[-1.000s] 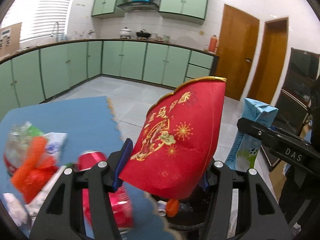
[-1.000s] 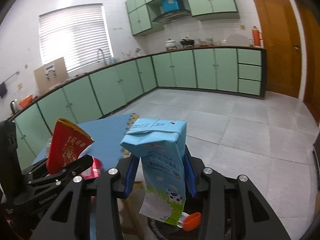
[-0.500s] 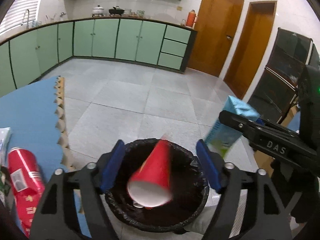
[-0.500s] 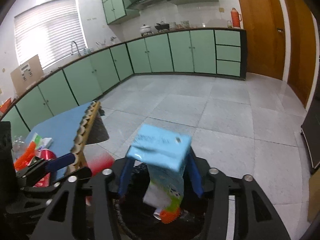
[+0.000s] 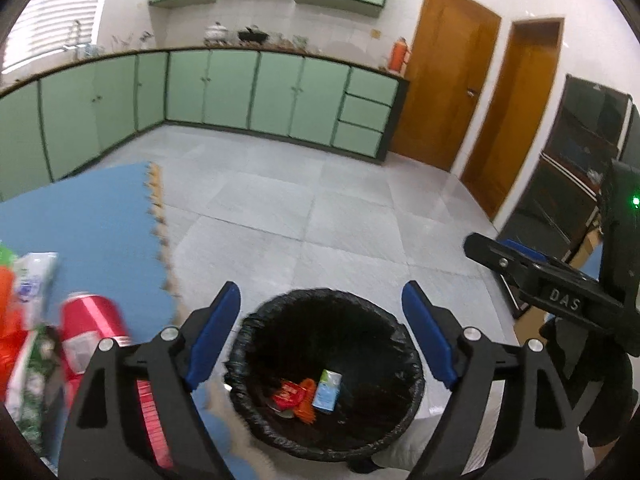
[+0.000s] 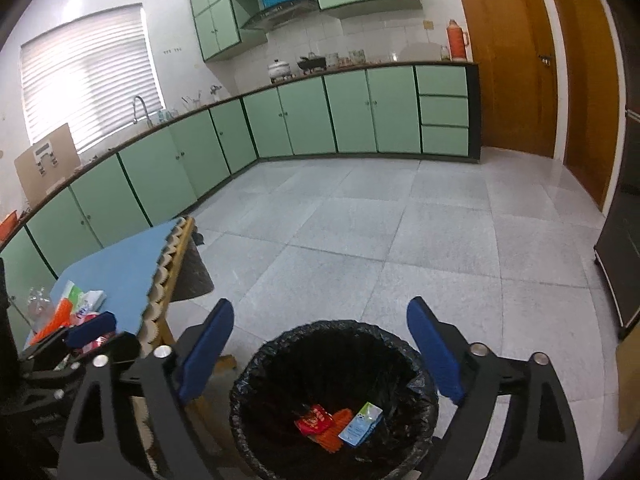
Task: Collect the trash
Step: 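Return both tools to the trash pile on the table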
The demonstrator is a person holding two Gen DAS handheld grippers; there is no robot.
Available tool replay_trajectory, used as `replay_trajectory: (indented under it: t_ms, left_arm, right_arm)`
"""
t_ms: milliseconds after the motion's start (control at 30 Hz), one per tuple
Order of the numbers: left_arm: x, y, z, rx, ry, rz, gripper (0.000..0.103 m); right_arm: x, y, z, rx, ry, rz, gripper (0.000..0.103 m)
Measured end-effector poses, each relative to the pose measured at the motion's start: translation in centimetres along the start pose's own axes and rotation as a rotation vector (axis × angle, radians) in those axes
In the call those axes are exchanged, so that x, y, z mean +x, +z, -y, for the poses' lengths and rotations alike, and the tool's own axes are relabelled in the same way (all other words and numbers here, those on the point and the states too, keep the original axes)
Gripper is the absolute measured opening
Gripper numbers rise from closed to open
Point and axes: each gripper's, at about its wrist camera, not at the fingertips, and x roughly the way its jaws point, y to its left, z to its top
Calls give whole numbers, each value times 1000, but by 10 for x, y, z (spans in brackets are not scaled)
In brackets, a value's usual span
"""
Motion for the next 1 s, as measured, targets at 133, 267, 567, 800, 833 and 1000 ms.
replay_trajectory:
  t_ms: [133,267,567,800,833,1000]
  left_arm:
    - [-40,-1,-14,-1,81,70,83]
    - [-74,-9,-32,-5,154,102,84]
    - [-151,-28,-93,-38,354,165,84]
    - [-195,-46,-140,-92,476,177,84]
    - [-199,-50,-147,-98,493,173,84]
    - [-211,-68,-178,-145,547,141,84]
  right_arm:
    - [-20,1,-26,-11,30,46,93]
    - [-32,-3,-57,-31,79,67,93]
    - [-45,-16,-133,-92,164,112,93]
    - [-44,-35,-196,-149,248,117,93]
    - [-42,-37,-203,-155,260,112,93]
    - [-33,-50,-236,-187,297,84,93]
